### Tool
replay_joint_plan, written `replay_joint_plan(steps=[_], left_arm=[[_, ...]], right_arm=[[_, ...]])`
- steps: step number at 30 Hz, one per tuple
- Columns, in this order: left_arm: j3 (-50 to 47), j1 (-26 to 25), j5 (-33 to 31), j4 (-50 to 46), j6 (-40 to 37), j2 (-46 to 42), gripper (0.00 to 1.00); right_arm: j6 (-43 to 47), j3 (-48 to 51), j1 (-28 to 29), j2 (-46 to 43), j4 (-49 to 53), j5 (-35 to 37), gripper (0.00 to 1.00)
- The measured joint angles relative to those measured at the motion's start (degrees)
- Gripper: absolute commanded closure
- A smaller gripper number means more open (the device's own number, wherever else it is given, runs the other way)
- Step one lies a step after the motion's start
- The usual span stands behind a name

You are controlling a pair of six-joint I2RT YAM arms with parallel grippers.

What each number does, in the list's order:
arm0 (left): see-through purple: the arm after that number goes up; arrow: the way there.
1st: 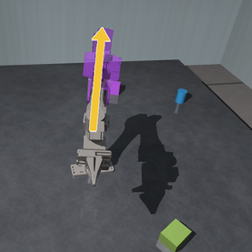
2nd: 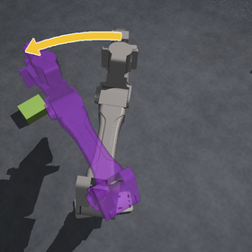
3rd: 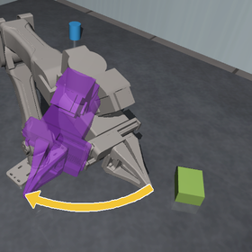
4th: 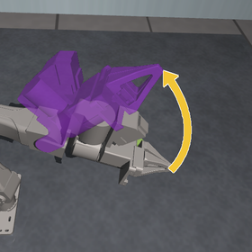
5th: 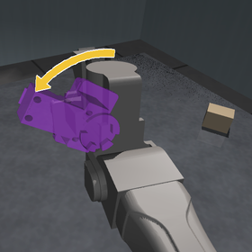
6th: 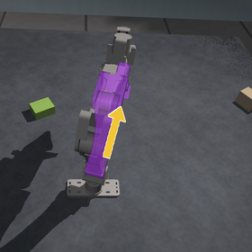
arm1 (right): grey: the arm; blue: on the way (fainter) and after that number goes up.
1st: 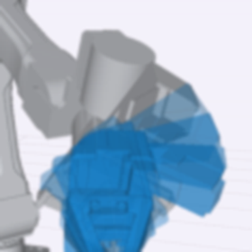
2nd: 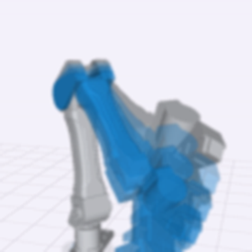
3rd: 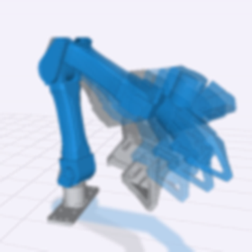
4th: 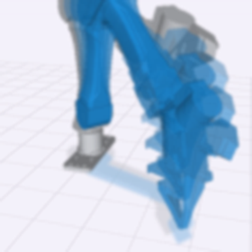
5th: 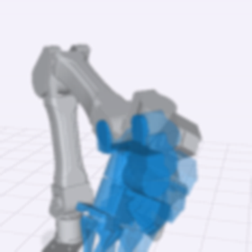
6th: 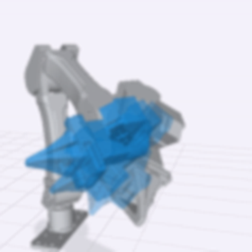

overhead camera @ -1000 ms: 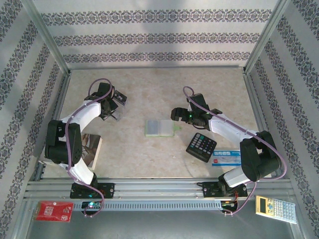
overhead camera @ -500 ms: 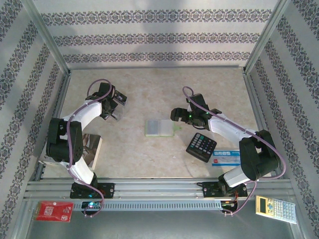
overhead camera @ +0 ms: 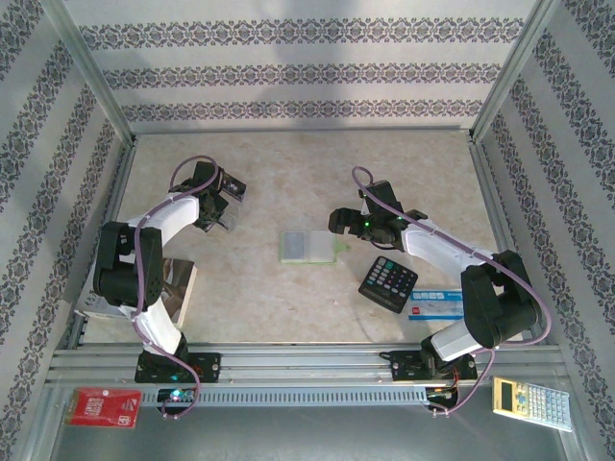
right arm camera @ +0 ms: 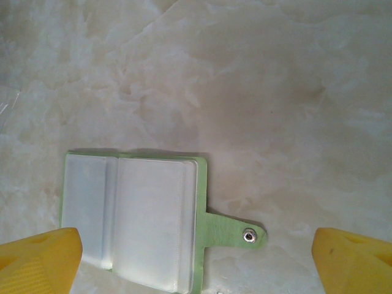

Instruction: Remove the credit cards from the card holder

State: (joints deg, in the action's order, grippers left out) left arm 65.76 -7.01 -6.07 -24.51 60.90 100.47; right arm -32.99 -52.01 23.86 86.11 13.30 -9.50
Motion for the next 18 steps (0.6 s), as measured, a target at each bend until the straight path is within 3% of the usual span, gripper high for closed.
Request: replay_joint_plan(steps=[7,18], left_arm=[[0.0,0.0,1.1,0.7,0.0,0.0,0.89],[0.0,0.0,3.4,1.2,-0.4,-0.1,0.76]], right_arm=[[0.0,0.0,0.0,0.0,0.0,0.0,0.04],[0.0,0.0,0.0,0.3,0.0,-0.3,0.04]])
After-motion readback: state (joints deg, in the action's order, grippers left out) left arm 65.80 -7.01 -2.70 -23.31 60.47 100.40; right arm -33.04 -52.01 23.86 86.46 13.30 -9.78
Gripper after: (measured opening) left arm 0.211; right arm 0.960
